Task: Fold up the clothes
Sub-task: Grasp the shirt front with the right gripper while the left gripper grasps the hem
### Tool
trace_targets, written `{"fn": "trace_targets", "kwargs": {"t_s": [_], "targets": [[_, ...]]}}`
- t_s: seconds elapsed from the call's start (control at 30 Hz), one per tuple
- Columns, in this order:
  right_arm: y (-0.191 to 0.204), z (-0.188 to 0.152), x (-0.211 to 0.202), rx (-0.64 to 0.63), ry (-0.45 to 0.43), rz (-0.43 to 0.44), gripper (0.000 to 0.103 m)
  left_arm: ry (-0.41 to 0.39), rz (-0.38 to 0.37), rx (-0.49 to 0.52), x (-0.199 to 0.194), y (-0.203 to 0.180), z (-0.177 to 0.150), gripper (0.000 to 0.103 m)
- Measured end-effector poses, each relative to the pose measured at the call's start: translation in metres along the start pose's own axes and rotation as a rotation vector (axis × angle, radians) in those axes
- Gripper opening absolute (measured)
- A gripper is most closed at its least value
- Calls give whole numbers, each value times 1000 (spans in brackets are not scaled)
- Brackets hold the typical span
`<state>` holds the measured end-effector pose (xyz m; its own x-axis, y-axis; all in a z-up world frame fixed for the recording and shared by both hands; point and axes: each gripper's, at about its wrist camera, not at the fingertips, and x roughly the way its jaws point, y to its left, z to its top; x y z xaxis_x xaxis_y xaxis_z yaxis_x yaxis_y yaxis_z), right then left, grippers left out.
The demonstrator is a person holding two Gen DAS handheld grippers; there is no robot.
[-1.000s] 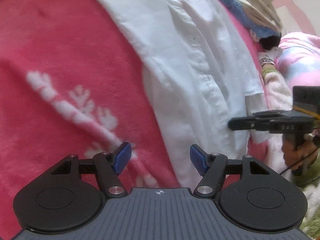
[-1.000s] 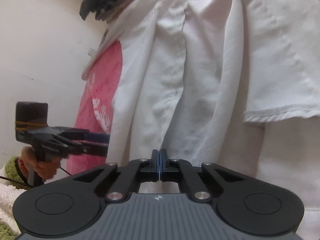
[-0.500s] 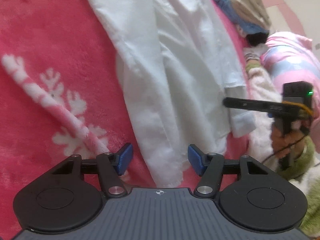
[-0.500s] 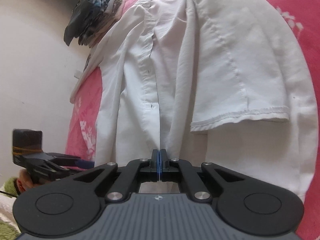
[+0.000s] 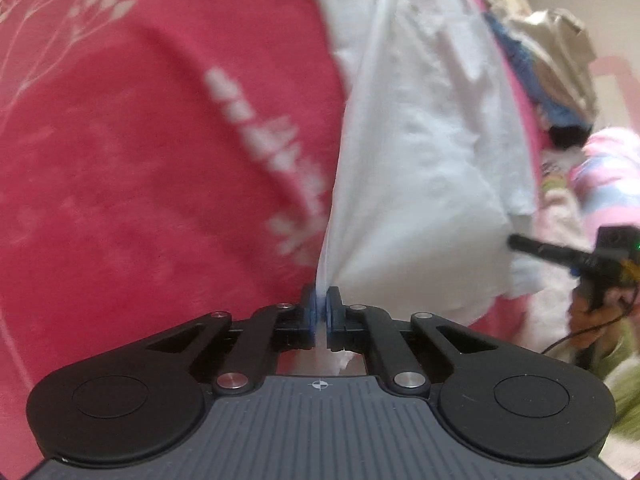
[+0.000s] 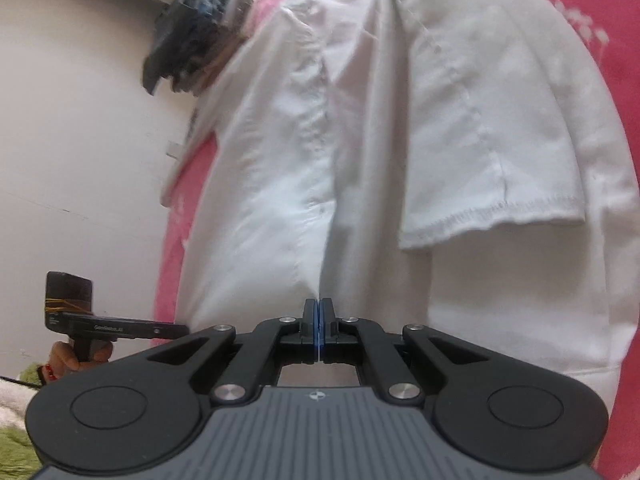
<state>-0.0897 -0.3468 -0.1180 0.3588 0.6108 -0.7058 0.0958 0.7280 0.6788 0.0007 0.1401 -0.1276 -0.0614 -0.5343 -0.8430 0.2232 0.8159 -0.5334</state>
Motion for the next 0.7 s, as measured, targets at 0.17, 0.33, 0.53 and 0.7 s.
{"fn": "trace_targets", "kwargs": {"t_s": [0.17,0.33,0.53,0.7], "targets": [[-1,-9,7,14,52,-10,1,59,1,19,14,5,-6,3],[-5,-12,7,5,64,-66,1,75,5,91,14,3,-3,21],[-5,-14,2,-2,37,-94,1,87,-16,57,17,6,0,36],[-10,-15,0,25,34,-154,1,86,-35,68,16,6,-4,54]]}}
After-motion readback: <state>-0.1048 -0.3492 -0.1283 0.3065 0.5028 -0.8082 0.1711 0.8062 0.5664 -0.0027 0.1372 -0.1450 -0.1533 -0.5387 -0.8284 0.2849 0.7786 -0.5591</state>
